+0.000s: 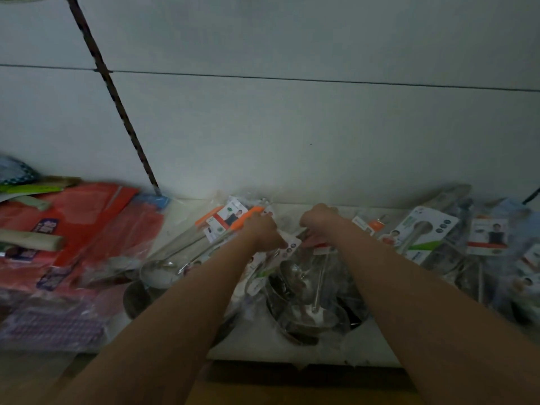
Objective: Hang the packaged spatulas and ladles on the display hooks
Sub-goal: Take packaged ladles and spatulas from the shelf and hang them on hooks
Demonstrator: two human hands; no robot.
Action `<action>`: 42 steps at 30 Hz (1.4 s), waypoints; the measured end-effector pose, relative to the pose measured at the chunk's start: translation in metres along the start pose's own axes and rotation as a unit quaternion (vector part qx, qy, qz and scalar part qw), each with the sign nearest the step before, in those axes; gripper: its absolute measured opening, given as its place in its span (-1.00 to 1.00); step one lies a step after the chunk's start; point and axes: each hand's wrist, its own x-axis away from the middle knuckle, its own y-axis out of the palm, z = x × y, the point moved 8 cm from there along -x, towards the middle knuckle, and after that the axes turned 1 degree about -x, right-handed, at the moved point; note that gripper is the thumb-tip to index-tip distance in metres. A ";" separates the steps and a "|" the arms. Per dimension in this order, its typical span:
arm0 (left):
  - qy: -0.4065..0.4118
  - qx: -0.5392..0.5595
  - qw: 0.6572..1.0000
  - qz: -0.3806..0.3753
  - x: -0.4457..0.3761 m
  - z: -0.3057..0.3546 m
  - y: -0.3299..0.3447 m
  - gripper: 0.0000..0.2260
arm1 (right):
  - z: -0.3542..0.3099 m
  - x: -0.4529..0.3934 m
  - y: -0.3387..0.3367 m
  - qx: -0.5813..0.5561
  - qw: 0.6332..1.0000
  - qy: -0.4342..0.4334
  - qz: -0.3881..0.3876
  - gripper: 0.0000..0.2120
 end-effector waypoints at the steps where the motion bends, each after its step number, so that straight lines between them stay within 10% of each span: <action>1: 0.003 0.001 1.000 -0.002 0.001 0.003 0.000 -0.49 | -0.001 -0.002 0.003 -0.032 0.999 0.003 -0.006 -0.87; 7: -0.006 0.114 0.993 0.012 0.006 0.000 -0.008 -0.55 | -0.002 -0.011 0.004 -0.231 0.973 0.000 0.025 -0.39; 18: -0.051 0.309 0.949 0.033 0.016 -0.010 -0.026 -0.42 | -0.018 0.015 0.007 -0.201 0.979 -0.015 0.002 -0.90; 33: -0.066 0.378 0.916 0.115 0.042 -0.015 -0.078 -0.84 | -0.058 0.043 -0.005 -0.174 0.975 -0.115 0.076 -0.91; 42: -0.034 0.273 0.954 0.117 0.073 0.006 -0.109 -0.82 | -0.082 0.096 -0.023 -0.090 0.976 -0.182 0.082 -0.86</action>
